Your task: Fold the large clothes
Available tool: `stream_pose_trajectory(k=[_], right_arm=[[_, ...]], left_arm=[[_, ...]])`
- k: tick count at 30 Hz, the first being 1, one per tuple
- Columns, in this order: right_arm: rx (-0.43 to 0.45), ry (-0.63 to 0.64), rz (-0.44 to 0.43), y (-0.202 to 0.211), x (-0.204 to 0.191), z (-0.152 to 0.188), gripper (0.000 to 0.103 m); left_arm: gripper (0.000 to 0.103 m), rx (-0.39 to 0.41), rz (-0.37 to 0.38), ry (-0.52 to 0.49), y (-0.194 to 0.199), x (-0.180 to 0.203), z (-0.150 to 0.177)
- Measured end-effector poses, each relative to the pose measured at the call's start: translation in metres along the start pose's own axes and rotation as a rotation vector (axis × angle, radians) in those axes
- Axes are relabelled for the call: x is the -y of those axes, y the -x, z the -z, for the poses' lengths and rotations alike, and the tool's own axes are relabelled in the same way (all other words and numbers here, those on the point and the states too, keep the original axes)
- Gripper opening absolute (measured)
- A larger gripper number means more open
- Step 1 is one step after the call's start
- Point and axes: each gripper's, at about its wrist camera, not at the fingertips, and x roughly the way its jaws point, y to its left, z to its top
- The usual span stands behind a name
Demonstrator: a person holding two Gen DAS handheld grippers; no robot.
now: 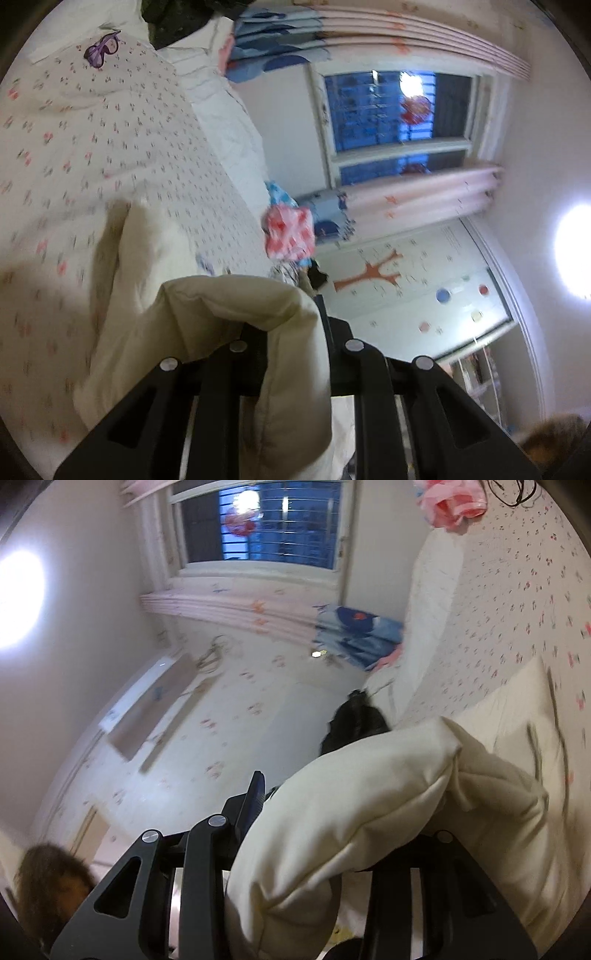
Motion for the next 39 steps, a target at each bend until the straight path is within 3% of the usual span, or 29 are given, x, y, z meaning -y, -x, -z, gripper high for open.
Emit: stream_pose_trajectory(k=[5, 10, 13, 15, 18, 20, 22, 24, 26, 27, 30, 32, 35, 37, 39], right_arm=[[0.005, -0.006, 0.112, -0.04, 0.03, -0.041, 0.035], [-0.011, -0.158, 0.354, -0.065, 0.115, -0.056, 0.036], [0.0, -0.223, 0.366, -0.064, 0.144, -0.055, 0.036], [-0.015, -0.207, 0.346, -0.066, 0.139, -0.057, 0.049], [-0.018, -0.217, 0.312, -0.065, 0.131, -0.064, 0.072], [0.015, -0.238, 0.284, -0.059, 0.122, -0.069, 0.086], [0.056, -0.204, 0.298, -0.056, 0.106, -0.076, 0.095], [0.053, -0.17, 0.32, -0.055, 0.094, -0.075, 0.096], [0.029, -0.069, 0.395, -0.06, 0.072, -0.069, 0.096], [0.014, -0.021, 0.433, -0.062, 0.064, -0.065, 0.096], [-0.082, 0.234, 0.677, -0.09, 0.033, -0.044, 0.096], [-0.15, 0.353, 0.821, -0.113, 0.03, -0.03, 0.096], [-0.205, 0.44, 0.969, -0.142, 0.045, -0.015, 0.096], [-0.24, 0.479, 1.044, -0.157, 0.07, -0.006, 0.096], [-0.285, 0.535, 1.135, -0.174, 0.099, 0.003, 0.097]], left_arm=[[0.019, 0.056, -0.055, 0.05, -0.04, -0.023, -0.037], [0.02, 0.084, -0.259, 0.184, -0.074, -0.092, -0.048], [0.021, 0.092, -0.28, 0.264, -0.081, -0.126, -0.041], [0.022, 0.088, -0.282, 0.249, -0.08, -0.122, -0.042], [0.041, 0.089, -0.28, 0.241, -0.073, -0.105, -0.05], [0.07, 0.125, -0.243, 0.25, -0.061, -0.09, -0.056], [0.089, 0.213, -0.242, 0.227, -0.04, -0.066, -0.061], [0.093, 0.253, -0.229, 0.208, -0.028, -0.051, -0.06], [0.093, 0.252, -0.242, 0.149, -0.025, -0.031, -0.057], [0.093, 0.241, -0.264, 0.086, -0.027, -0.016, -0.054], [0.094, 0.169, -0.309, -0.093, -0.057, 0.02, -0.042], [0.094, 0.072, -0.333, -0.215, -0.098, 0.039, -0.031], [0.094, -0.039, -0.402, -0.402, -0.154, 0.052, -0.017], [0.094, -0.144, -0.446, -0.502, -0.201, 0.039, -0.009], [0.094, -0.216, -0.555, -0.444, -0.226, -0.008, -0.008]])
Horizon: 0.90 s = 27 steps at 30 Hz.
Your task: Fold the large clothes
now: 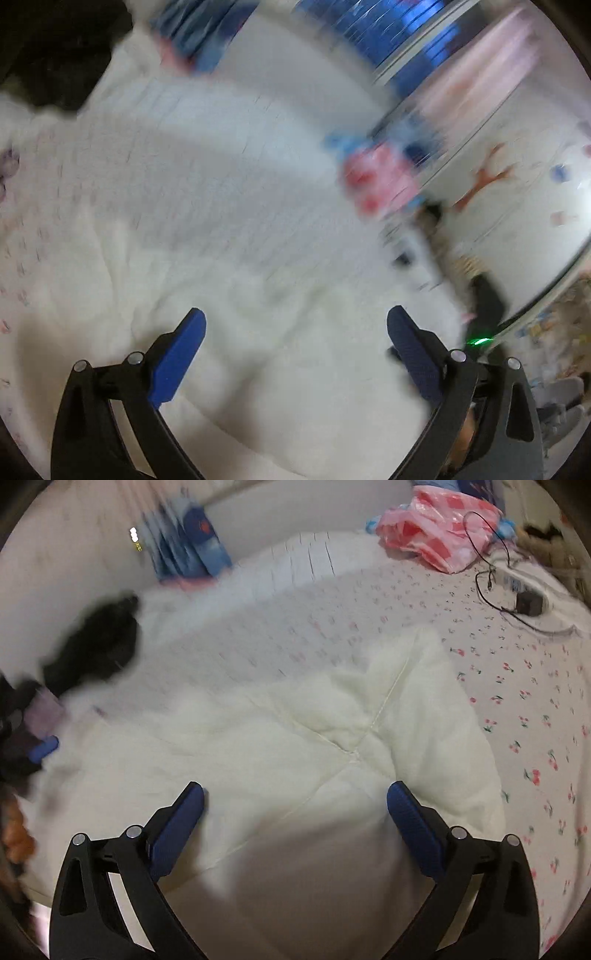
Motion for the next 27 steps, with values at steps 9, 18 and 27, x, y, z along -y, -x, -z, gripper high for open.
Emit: stream_pose_trajectory(k=[9, 18, 27], right_arm=[[0.1, 0.139, 0.044, 0.004, -0.044, -0.031, 0.097], [-0.207, 0.224, 0.105, -0.134, -0.082, -0.057, 0.097], [-0.164, 0.139, 0.07, -0.097, -0.057, -0.082, 0.096]], left_arm=[[0.091, 0.14, -0.103, -0.018, 0.023, -0.001, 0.013], [0.095, 0.077, -0.129, 0.102, -0.045, -0.045, -0.017], [0.092, 0.117, -0.142, 0.122, -0.015, -0.03, -0.019]])
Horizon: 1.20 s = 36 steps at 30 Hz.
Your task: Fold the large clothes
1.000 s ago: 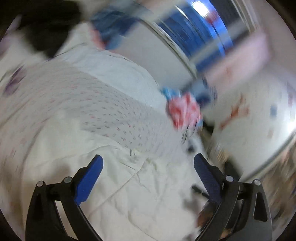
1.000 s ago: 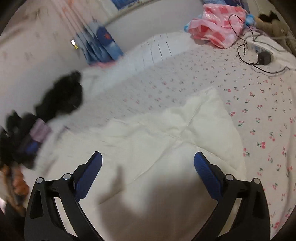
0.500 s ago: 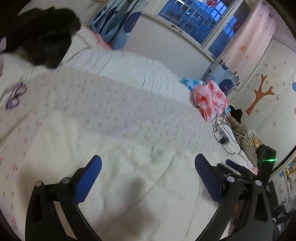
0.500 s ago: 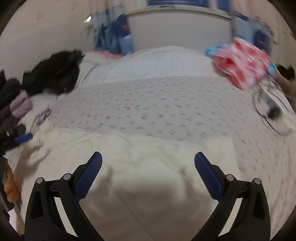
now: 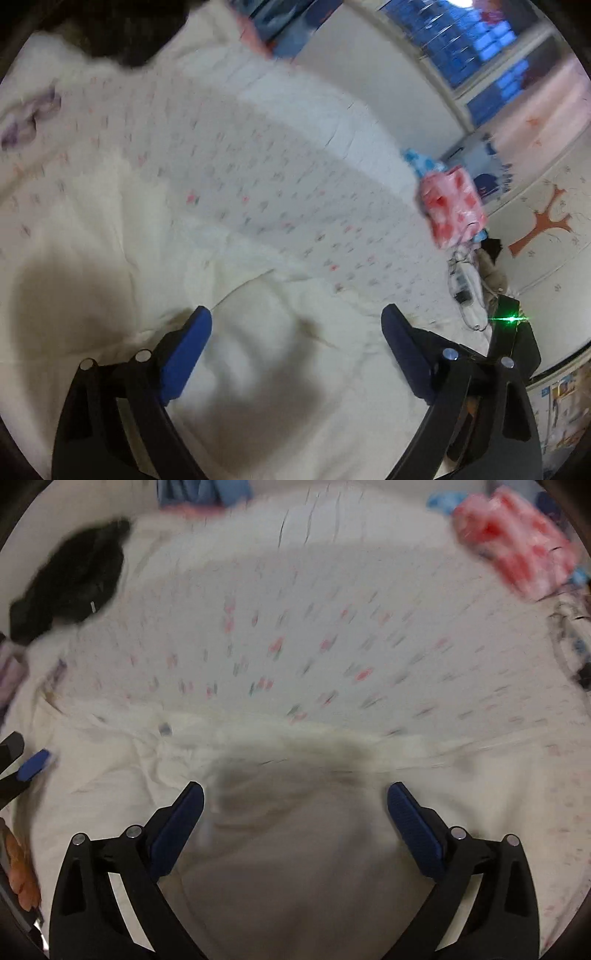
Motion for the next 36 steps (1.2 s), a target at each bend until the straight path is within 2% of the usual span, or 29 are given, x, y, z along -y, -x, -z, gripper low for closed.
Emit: stream_pose_trajectory(k=[2, 4, 5, 6, 7, 10, 12, 14, 17, 19, 21, 22, 23, 26, 29, 31, 33, 34, 35, 36], right_arm=[[0.046, -0.025, 0.041, 0.014, 0.02, 0.002, 0.096], [0.018, -0.082, 0.077, 0.003, 0.052, 0.01, 0.096], [-0.011, -0.115, 0.061, -0.009, 0.065, 0.017, 0.096], [-0.006, -0.158, 0.009, -0.018, 0.075, 0.024, 0.096], [0.011, -0.16, 0.011, -0.017, 0.075, 0.024, 0.096], [-0.009, -0.122, 0.048, -0.017, 0.069, 0.024, 0.096], [-0.031, -0.132, 0.019, -0.006, 0.071, 0.02, 0.096], [0.023, -0.127, -0.011, 0.025, 0.063, 0.022, 0.096], [0.133, -0.041, -0.04, 0.076, 0.043, 0.041, 0.096], [0.145, -0.007, -0.032, 0.081, 0.037, 0.061, 0.096], [0.099, 0.004, -0.003, 0.055, 0.04, 0.08, 0.097], [0.126, -0.007, -0.03, 0.042, 0.046, 0.096, 0.097], [0.171, -0.019, -0.046, 0.044, 0.05, 0.101, 0.097], [0.149, -0.005, -0.025, 0.043, 0.047, 0.1, 0.097], [0.09, 0.003, -0.02, 0.054, 0.046, 0.096, 0.097], [0.164, -0.01, -0.063, 0.088, 0.041, 0.105, 0.097], [0.219, 0.011, -0.066, 0.109, 0.031, 0.122, 0.097], [0.214, 0.017, -0.057, 0.106, 0.03, 0.133, 0.097], [0.16, 0.02, -0.044, 0.088, 0.031, 0.146, 0.097], [0.18, 0.051, -0.032, 0.077, 0.031, 0.158, 0.097]], left_arm=[[0.096, 0.044, -0.033, -0.074, 0.012, 0.009, 0.001], [0.096, 0.022, -0.082, -0.105, 0.0, 0.002, 0.003], [0.096, -0.023, -0.094, -0.063, -0.016, -0.016, 0.008], [0.096, -0.044, -0.069, -0.008, -0.024, -0.031, 0.011], [0.096, -0.039, -0.045, 0.024, -0.027, -0.04, 0.012], [0.096, -0.048, -0.079, -0.001, -0.026, -0.036, 0.012], [0.096, -0.044, -0.118, -0.01, -0.011, -0.023, 0.01], [0.096, 0.001, -0.076, -0.043, 0.014, -0.002, 0.014], [0.096, 0.017, -0.036, -0.193, 0.03, 0.045, 0.034], [0.096, -0.011, -0.031, -0.263, 0.026, 0.064, 0.048], [0.096, -0.069, -0.057, -0.325, 0.005, 0.07, 0.068], [0.096, -0.097, -0.071, -0.318, -0.009, 0.063, 0.077], [0.096, -0.089, -0.087, -0.324, -0.018, 0.056, 0.083], [0.096, -0.091, -0.138, -0.36, -0.025, 0.057, 0.089], [0.096, -0.082, -0.19, -0.388, -0.008, 0.067, 0.087], [0.096, -0.02, -0.217, -0.414, 0.022, 0.067, 0.091], [0.096, 0.044, -0.264, -0.454, 0.048, 0.061, 0.096], [0.096, 0.064, -0.295, -0.462, 0.056, 0.053, 0.1], [0.096, 0.063, -0.312, -0.458, 0.058, 0.047, 0.101], [0.096, 0.032, -0.329, -0.436, 0.056, 0.033, 0.104]])
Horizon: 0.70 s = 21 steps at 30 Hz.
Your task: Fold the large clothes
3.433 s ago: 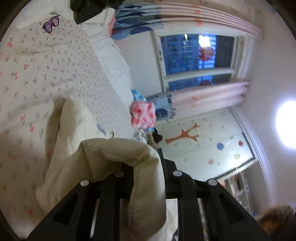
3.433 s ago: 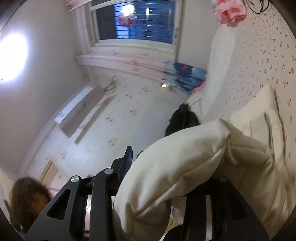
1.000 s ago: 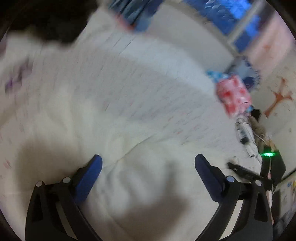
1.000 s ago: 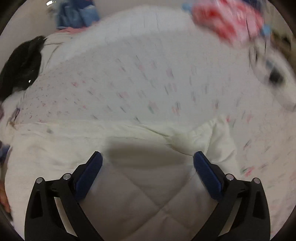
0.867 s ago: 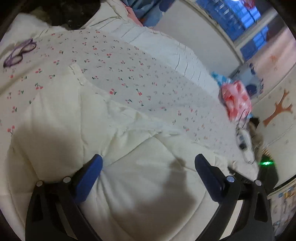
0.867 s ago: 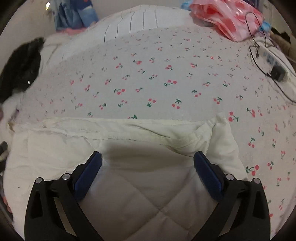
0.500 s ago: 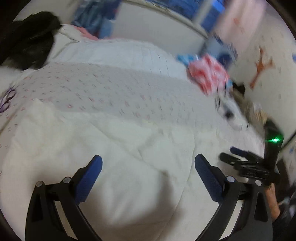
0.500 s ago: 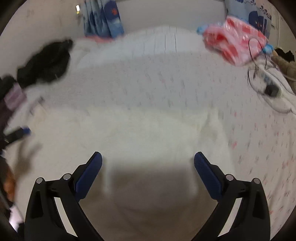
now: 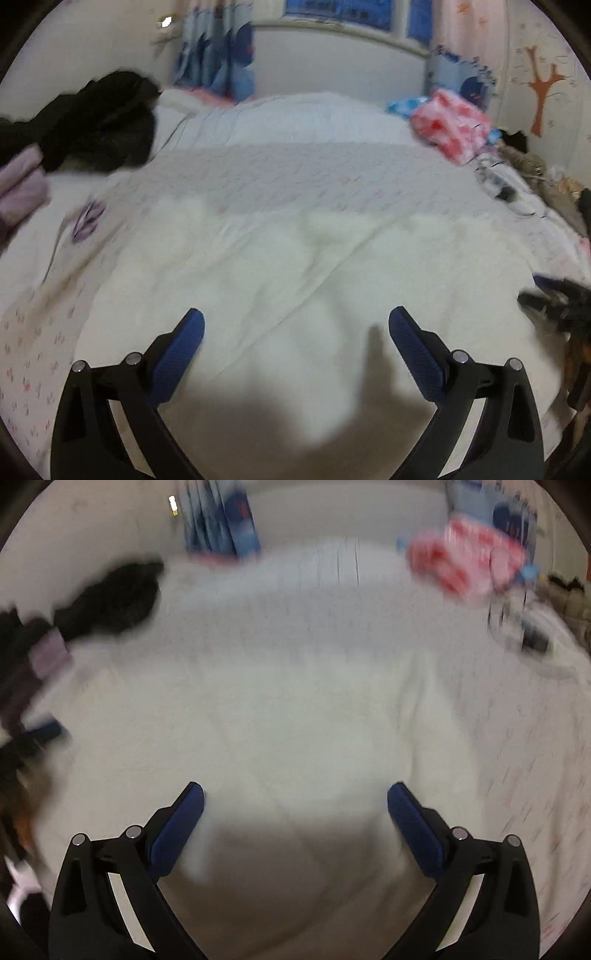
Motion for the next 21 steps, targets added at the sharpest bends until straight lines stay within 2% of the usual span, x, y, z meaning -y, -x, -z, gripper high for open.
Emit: stream_pose_trajectory(k=[1, 2, 5, 6, 9, 12, 15, 17, 18, 20, 21], right_arm=[[0.046, 0.022, 0.006, 0.001, -0.002, 0.005, 0.097], [0.035, 0.022, 0.012, 0.001, -0.003, 0.004, 0.097], [-0.065, -0.008, 0.037, 0.004, -0.01, -0.014, 0.097], [-0.064, -0.027, -0.002, 0.011, -0.015, -0.021, 0.097], [0.017, 0.026, -0.028, 0.029, -0.038, -0.042, 0.097], [0.043, 0.062, -0.076, 0.023, -0.071, -0.077, 0.097], [0.045, 0.086, -0.108, -0.006, -0.096, -0.109, 0.097], [0.022, 0.079, -0.104, -0.041, -0.103, -0.126, 0.097], [-0.004, 0.075, -0.093, -0.058, -0.108, -0.127, 0.097], [-0.131, 0.081, -0.039, -0.11, -0.115, -0.114, 0.097], [-0.179, 0.068, -0.053, -0.132, -0.113, -0.106, 0.097]], left_arm=[[0.096, -0.03, 0.013, 0.013, -0.007, -0.009, 0.008], [0.096, -0.028, 0.022, 0.012, -0.008, -0.011, 0.012], [0.096, 0.001, -0.013, -0.032, 0.0, -0.008, 0.02], [0.096, 0.008, -0.013, -0.033, 0.001, -0.009, 0.021], [0.096, 0.021, 0.003, -0.017, 0.001, -0.014, 0.023], [0.096, 0.036, 0.003, -0.018, 0.0, -0.011, 0.024], [0.096, 0.046, 0.007, -0.015, 0.001, -0.01, 0.025], [0.096, 0.053, 0.011, -0.013, 0.001, -0.009, 0.026], [0.096, 0.057, 0.012, -0.014, 0.001, -0.009, 0.027], [0.096, 0.071, 0.025, -0.01, 0.003, -0.01, 0.028], [0.096, 0.086, 0.032, -0.012, 0.005, -0.011, 0.029]])
